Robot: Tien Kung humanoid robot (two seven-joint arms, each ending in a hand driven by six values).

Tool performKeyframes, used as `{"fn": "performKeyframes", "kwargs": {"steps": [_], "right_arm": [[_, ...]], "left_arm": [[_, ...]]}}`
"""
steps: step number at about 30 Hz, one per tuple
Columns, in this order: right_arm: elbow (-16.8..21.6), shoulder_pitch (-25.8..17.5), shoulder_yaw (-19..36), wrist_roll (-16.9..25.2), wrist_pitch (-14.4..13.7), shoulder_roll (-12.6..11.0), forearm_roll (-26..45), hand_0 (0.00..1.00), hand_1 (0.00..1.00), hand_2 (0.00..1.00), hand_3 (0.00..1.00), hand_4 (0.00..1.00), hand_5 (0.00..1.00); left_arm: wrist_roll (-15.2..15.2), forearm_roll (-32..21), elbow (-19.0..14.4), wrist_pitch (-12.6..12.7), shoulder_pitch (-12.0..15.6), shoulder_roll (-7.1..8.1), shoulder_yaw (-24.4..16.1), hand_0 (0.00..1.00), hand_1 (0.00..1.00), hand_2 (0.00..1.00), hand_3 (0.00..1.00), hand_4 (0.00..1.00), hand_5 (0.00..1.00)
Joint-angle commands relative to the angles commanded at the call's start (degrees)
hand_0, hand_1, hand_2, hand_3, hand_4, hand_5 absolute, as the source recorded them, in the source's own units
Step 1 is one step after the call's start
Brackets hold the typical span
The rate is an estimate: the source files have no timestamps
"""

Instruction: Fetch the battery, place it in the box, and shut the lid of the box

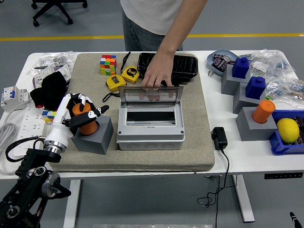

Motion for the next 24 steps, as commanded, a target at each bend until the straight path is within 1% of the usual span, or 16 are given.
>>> {"fn": "performKeyframes", "kwargs": {"steps": [7, 11, 16, 17, 19, 21, 22, 23, 24], "right_arm": [[0.0, 0.0, 0.2, 0.0, 0.0, 0.0, -0.1, 0.837, 0.746, 0.744, 0.802, 0.998, 0.998], [0.0, 0.0, 0.3, 0.1, 0.0, 0.0, -0.1, 0.837, 0.747, 0.744, 0.802, 0.998, 0.998], [0.0, 0.0, 0.2, 0.0, 0.0, -0.1, -0.2, 0.837, 0.747, 0.744, 0.802, 0.998, 0.998], [0.0, 0.0, 0.2, 0.0, 0.0, -0.1, -0.3, 0.837, 0.746, 0.744, 0.802, 0.998, 0.998], [0.0, 0.1, 0.3, -0.1, 0.0, -0.2, -0.3, 0.837, 0.746, 0.744, 0.802, 0.998, 0.998], [0.0, 0.1, 0.3, 0.0, 0.0, -0.2, -0.3, 0.837, 0.746, 0.744, 0.802, 0.998, 0.998], [0.0, 0.1, 0.3, 0.0, 0.0, -0.2, -0.4, 0.837, 0.746, 0.744, 0.802, 0.998, 0.998], [0.0, 0.1, 0.3, 0.0, 0.0, -0.2, -0.4, 0.837, 0.747, 0.744, 0.802, 0.998, 0.998], [0.0, 0.1, 0.4, 0.0, 0.0, -0.2, -0.5, 0.837, 0.747, 0.744, 0.802, 0.998, 0.998]], "left_arm": [[-0.1, 0.7, -2.4, 1.0, -0.8, 0.36, 0.7, 0.042, 0.002, 0.036, 0.039, 0.998, 0.074], [0.0, 2.6, -4.1, 2.4, -0.8, 0.75, 1.6, 0.043, 0.002, 0.036, 0.036, 0.998, 0.076], [0.3, 10.1, -7.1, 5.5, -1.0, 2.13, 4.6, 0.043, 0.002, 0.036, 0.036, 0.998, 0.076], [0.1, 11.4, -7.6, 6.3, -1.1, 2.54, 5.6, 0.039, 0.002, 0.035, 0.034, 0.998, 0.098], [-0.2, 14.8, -8.8, 8.2, -1.2, 3.36, 7.8, 0.039, 0.002, 0.035, 0.034, 0.998, 0.098], [-0.5, 17.3, -9.5, 9.7, -1.2, 3.76, 9.2, 0.039, 0.002, 0.035, 0.034, 0.998, 0.098], [-0.8, 19.1, -10.1, 11.0, -1.3, 4.04, 10.3, 0.039, 0.002, 0.035, 0.034, 0.998, 0.098], [-1.1, 20.7, -10.5, 12.1, -1.4, 4.3, 11.4, 0.034, 0.002, 0.029, 0.021, 0.998, 0.14], [-1.3, 21.8, -10.8, 12.9, -1.6, 4.5, 12.2, 0.034, 0.002, 0.029, 0.021, 0.998, 0.14]]}}
